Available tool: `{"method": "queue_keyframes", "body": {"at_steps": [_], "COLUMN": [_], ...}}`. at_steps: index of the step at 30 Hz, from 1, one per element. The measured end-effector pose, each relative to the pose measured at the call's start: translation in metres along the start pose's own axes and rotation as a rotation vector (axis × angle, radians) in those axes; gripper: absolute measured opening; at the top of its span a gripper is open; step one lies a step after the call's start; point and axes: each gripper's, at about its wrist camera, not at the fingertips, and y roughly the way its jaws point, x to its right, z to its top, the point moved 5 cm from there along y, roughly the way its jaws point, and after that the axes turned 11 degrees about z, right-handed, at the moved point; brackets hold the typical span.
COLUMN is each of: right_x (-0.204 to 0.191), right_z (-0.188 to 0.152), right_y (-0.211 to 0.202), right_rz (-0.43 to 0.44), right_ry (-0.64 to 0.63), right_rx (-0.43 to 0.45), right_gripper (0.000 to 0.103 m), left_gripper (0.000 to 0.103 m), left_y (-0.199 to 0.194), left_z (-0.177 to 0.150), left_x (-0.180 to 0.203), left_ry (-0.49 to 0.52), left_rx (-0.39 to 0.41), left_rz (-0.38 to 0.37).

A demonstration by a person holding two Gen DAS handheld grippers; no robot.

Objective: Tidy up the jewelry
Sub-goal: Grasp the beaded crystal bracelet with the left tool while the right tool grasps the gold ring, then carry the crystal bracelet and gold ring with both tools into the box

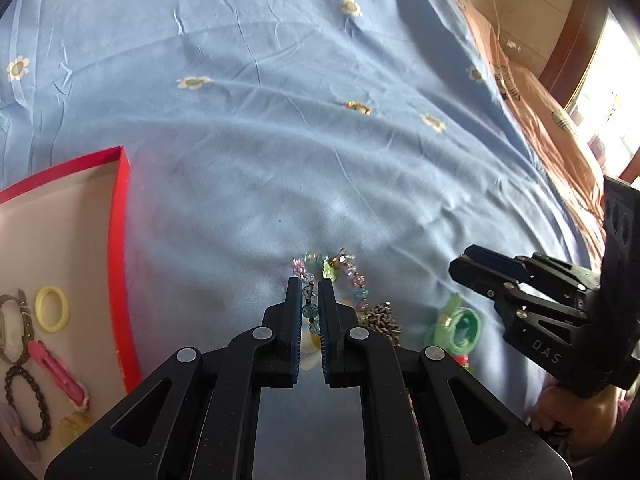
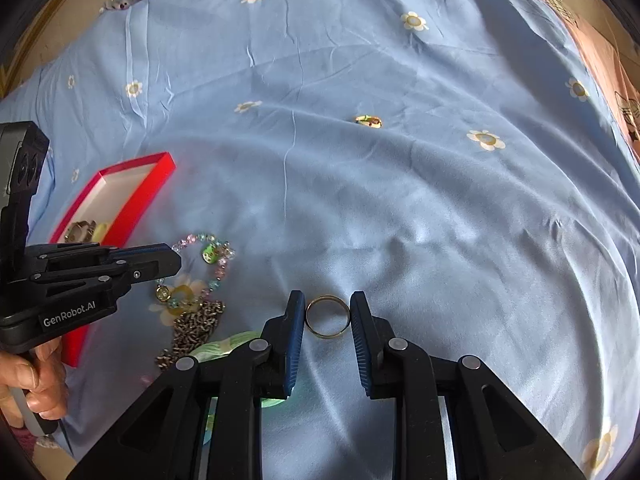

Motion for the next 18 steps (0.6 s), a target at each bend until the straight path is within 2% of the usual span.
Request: {"method": "queue_keyframes", "body": {"at_steps": [10,18], "right_x": [-0.028,-0.063], "right_z": [0.014,0.013], "right_y": [-0.026,-0.026], "right_rz": [0.106,0.178], "right_ry": [0.005,-0.025], "right_rx": [0.055,0.051], "right_gripper": [0.023,0.023], "left_gripper": [0.006,0.006], "left_y": [-0.045,-0.082], "left_z": [-0.004,-0.018], "left_x": [-0.014,-0.034], "left_ry": [-0.059,-0.11], "left_rx": [0.059,0.095], "left_rz": [-0.045,-0.058]}}
